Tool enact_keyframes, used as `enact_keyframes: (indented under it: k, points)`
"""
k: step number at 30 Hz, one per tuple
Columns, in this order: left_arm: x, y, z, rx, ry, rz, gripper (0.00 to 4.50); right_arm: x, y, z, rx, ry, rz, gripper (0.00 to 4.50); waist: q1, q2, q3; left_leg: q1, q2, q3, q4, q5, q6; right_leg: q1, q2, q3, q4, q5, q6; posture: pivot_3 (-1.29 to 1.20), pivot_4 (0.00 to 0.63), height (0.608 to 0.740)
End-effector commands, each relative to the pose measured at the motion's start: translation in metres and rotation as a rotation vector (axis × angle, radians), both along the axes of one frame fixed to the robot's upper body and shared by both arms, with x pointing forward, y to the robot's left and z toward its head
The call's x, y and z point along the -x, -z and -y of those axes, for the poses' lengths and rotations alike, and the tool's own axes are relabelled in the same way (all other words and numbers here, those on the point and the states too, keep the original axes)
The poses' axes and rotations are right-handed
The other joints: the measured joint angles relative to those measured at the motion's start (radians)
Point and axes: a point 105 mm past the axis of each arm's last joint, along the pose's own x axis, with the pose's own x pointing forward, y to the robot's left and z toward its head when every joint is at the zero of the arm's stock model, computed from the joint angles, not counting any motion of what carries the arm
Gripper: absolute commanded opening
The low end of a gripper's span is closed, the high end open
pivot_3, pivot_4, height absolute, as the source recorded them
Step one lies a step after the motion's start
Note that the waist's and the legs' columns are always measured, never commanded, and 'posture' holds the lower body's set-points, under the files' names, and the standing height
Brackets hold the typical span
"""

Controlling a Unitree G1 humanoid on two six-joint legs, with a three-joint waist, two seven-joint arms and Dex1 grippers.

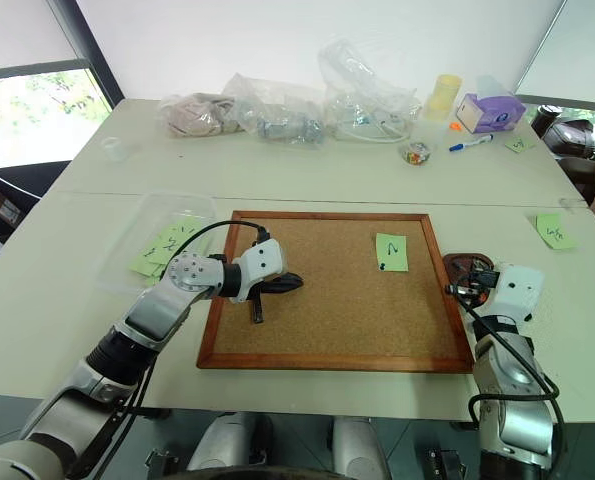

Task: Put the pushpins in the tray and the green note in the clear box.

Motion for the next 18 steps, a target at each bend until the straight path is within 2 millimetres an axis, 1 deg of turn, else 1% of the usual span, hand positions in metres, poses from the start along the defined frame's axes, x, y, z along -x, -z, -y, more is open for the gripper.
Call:
enact_keyframes:
  k: [1,7,8,10,11,13,14,15,16,17,18]
  points:
    - [-0.0001,0.0292,-0.0107,-0.09,-0.05,-0.067,0.0,-0.0041,-0.0029,0.0062,0.033,0.009,-0.014,0.05,0.0,0.0,0.0,0.0,0.0,0.0,0.0,0.0,0.0,0.0,0.0,0.0,0.0,0.0,0.0,0.0,0.15,0.737]
    - [-0.0007,0.0287,-0.0104,-0.087,-0.051,-0.062,0.0,-0.0055,0.0028,0.005,0.014,0.0,-0.035,0.05,0.001,0.0,0.0,0.001,0.0,0.0,0.0,0.0,0.0,0.001,0.0,0.0,0.0,0.0,0.0,0.0,0.15,0.737]
    - [-0.0007,0.0283,-0.0102,-0.084,-0.052,-0.061,0.0,-0.0051,0.0047,0.0057,0.013,0.004,-0.044,0.31,0.001,0.0,0.0,0.001,0.0,0.0,0.0,0.0,0.0,0.002,0.0,0.0,0.0,0.0,0.0,0.0,0.15,0.737]
    - [-0.001,0.0275,-0.0099,-0.079,-0.052,-0.057,0.0,-0.0045,0.0069,0.0064,0.005,0.007,-0.052,0.93,0.001,0.0,0.0,0.002,0.0,0.0,0.0,0.0,0.0,0.003,0.0,0.0,-0.001,0.0,0.0,0.0,0.15,0.737]
    - [-0.0011,0.0272,-0.0098,-0.078,-0.052,-0.056,0.0,-0.0044,0.007,0.0066,0.003,0.007,-0.052,1.35,0.001,0.0,0.0,0.002,0.0,0.0,0.0,0.0,0.0,0.003,0.0,0.0,-0.001,0.0,0.0,0.0,0.15,0.737]
    - [-0.0012,0.0271,-0.0099,-0.077,-0.052,-0.055,0.0,-0.0041,0.0067,0.0068,0.0,0.007,-0.05,2.37,0.001,0.0,0.0,0.002,0.0,0.0,0.0,0.0,0.0,0.003,-0.001,0.0,-0.001,0.0,0.0,0.0,0.15,0.737]
    - [-0.0012,0.0271,-0.0099,-0.077,-0.052,-0.055,0.0,-0.004,0.0065,0.007,0.0,0.007,-0.049,2.97,0.0,0.0,0.0,0.002,0.0,0.0,0.0,0.0,0.0,0.003,-0.001,0.0,-0.001,0.0,0.0,0.0,0.15,0.737]
    - [-0.0011,0.0271,-0.0099,-0.077,-0.052,-0.055,0.0,-0.0038,0.0061,0.0069,-0.002,0.005,-0.048,3.38,0.0,0.0,0.0,0.002,0.0,0.0,0.0,0.0,0.0,0.003,-0.001,0.0,-0.001,0.0,0.0,0.0,0.15,0.737]
    - [-0.0011,0.0269,-0.0099,-0.077,-0.051,-0.055,0.0,-0.0033,0.0054,0.0071,-0.002,0.006,-0.044,3.98,0.0,0.0,0.0,0.002,0.0,-0.001,0.0,0.0,0.0,0.003,-0.001,0.0,-0.001,0.0,0.0,0.0,0.15,0.737]
    - [-0.0011,0.0269,-0.0099,-0.077,-0.051,-0.054,0.0,-0.0028,0.0047,0.0073,-0.003,0.007,-0.04,4.4,-0.001,0.0,0.0,0.002,0.0,-0.001,0.0,0.0,0.0,0.003,-0.001,0.0,-0.001,0.0,0.0,0.0,0.15,0.737]
    - [-0.0011,0.0268,-0.0099,-0.076,-0.052,-0.054,0.0,-0.0024,0.0041,0.0075,-0.003,0.008,-0.036,4.47,-0.001,0.0,0.0,0.003,0.0,-0.001,0.0,0.0,0.0,0.003,-0.001,0.0,-0.001,0.0,0.0,0.0,0.15,0.737]
